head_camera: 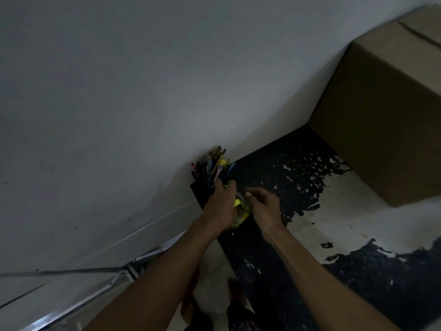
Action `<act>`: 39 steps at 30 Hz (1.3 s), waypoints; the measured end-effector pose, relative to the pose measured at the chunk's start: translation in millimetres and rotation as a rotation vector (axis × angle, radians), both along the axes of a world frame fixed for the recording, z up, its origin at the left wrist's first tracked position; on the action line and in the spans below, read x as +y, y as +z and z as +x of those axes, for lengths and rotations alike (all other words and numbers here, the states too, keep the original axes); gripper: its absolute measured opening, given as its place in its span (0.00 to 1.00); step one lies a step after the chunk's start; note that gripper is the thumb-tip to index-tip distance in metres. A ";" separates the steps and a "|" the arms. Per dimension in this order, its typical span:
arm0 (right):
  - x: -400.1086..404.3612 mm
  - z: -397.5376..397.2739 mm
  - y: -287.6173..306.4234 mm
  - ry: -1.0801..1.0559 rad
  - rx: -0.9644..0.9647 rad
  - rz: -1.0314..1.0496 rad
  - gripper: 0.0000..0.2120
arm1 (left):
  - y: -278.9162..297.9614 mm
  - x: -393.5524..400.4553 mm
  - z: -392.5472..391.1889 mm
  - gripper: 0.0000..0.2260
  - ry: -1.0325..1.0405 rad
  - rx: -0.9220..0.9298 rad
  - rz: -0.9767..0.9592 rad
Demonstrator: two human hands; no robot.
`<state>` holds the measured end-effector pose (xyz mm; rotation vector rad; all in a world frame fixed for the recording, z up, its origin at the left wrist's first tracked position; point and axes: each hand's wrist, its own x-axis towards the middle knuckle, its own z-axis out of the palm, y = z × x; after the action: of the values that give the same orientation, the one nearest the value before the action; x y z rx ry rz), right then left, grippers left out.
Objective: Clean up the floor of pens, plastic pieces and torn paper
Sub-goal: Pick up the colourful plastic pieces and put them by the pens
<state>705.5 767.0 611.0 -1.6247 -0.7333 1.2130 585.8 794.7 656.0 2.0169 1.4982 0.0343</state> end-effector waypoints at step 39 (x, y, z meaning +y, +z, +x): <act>-13.2 -1.4 2.4 0.129 -0.181 -0.163 0.08 | -26.0 -32.8 -18.9 0.22 0.485 -0.279 -0.027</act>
<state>704.1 753.7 613.4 -1.8630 -0.8832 1.2552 566.8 761.9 630.0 1.5097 1.7478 0.4692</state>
